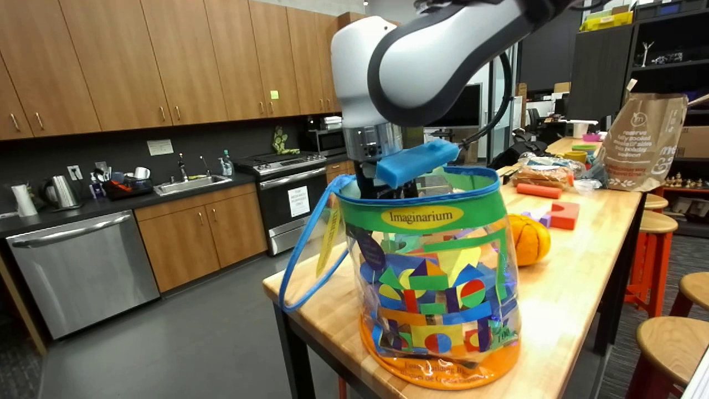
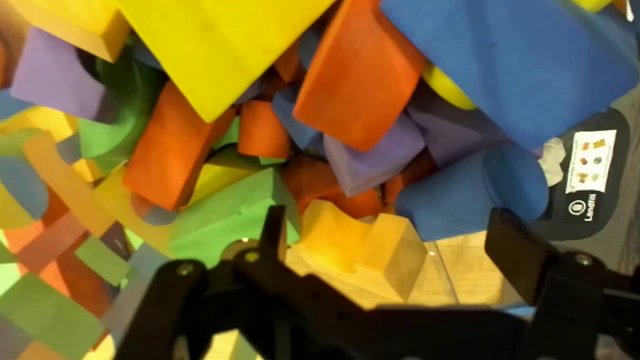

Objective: Move the orange block from the bag to the table

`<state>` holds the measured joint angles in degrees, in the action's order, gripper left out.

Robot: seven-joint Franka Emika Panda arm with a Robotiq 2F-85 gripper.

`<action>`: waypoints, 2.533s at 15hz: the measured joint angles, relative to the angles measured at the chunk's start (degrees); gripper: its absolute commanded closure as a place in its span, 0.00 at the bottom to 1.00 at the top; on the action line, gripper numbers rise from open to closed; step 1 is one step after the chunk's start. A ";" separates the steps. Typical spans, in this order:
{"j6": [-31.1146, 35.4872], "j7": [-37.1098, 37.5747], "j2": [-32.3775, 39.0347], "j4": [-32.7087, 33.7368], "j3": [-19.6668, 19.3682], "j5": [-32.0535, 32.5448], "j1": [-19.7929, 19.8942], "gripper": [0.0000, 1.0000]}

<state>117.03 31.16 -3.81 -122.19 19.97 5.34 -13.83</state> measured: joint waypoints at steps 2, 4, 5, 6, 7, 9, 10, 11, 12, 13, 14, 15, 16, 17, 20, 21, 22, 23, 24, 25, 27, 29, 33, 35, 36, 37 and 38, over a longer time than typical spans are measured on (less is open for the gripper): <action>-2.28 -0.41 -1.87 -0.24 -1.88 -1.14 0.43 0.00; -3.97 -0.50 -3.68 -0.68 -3.42 -1.79 1.07 0.00; -4.53 -0.49 -4.38 -0.94 -3.85 -2.20 1.28 0.00; -5.53 -0.55 -5.26 -1.01 -4.33 -2.68 1.52 0.00; -6.71 -0.81 -6.31 -0.94 -4.81 -3.28 1.81 0.00; -8.74 -1.74 -8.32 -0.75 -5.53 -4.53 2.27 0.00; -9.52 -2.22 -9.30 -0.74 -5.80 -5.18 2.45 0.00; -10.11 -2.66 -10.15 -0.73 -6.04 -5.80 2.62 0.00; -10.51 -3.00 -10.84 -0.72 -6.16 -6.32 2.76 0.00; -10.54 -3.32 -11.28 -0.72 -6.22 -6.75 2.85 0.00; -10.53 -3.61 -11.52 -0.72 -6.22 -6.97 2.95 0.00; -10.52 -3.73 -11.63 -0.72 -6.25 -7.06 2.98 0.00; -10.51 -3.76 -11.62 -0.72 -6.26 -7.07 2.98 0.00; -10.51 -3.77 -11.60 -0.73 -6.26 -7.07 2.98 0.00; -10.50 -3.78 -11.60 -0.73 -6.26 -7.07 2.98 0.00; -10.50 -3.79 -11.60 -0.73 -6.26 -7.07 2.99 0.00; -10.50 -3.79 -11.60 -0.73 -6.26 -7.07 2.98 0.00; -10.50 -3.80 -11.60 -0.73 -6.27 -7.07 2.98 0.00; -10.50 -3.80 -11.60 -0.73 -6.26 -7.07 2.98 0.00; -10.50 -3.80 -11.60 -0.73 -6.26 -7.07 2.99 0.00; -10.50 -3.78 -11.50 -0.74 -6.19 -7.07 2.98 0.00; -10.52 -3.78 -11.38 -0.76 -6.01 -7.07 2.98 0.00; -10.60 -3.79 -10.91 -1.57 -5.59 -7.32 2.89 0.00; -10.61 -3.97 -10.28 -2.26 -5.48 -8.65 2.79 0.00; -10.60 -4.30 -9.90 -2.54 -5.47 -9.48 2.68 0.00; -10.56 -4.73 -9.50 -2.80 -5.45 -10.19 2.63 0.00; -10.55 -5.02 -9.07 -2.96 -5.42 -10.73 2.60 0.00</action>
<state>106.48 26.14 -12.88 -125.15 14.55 -5.39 -11.23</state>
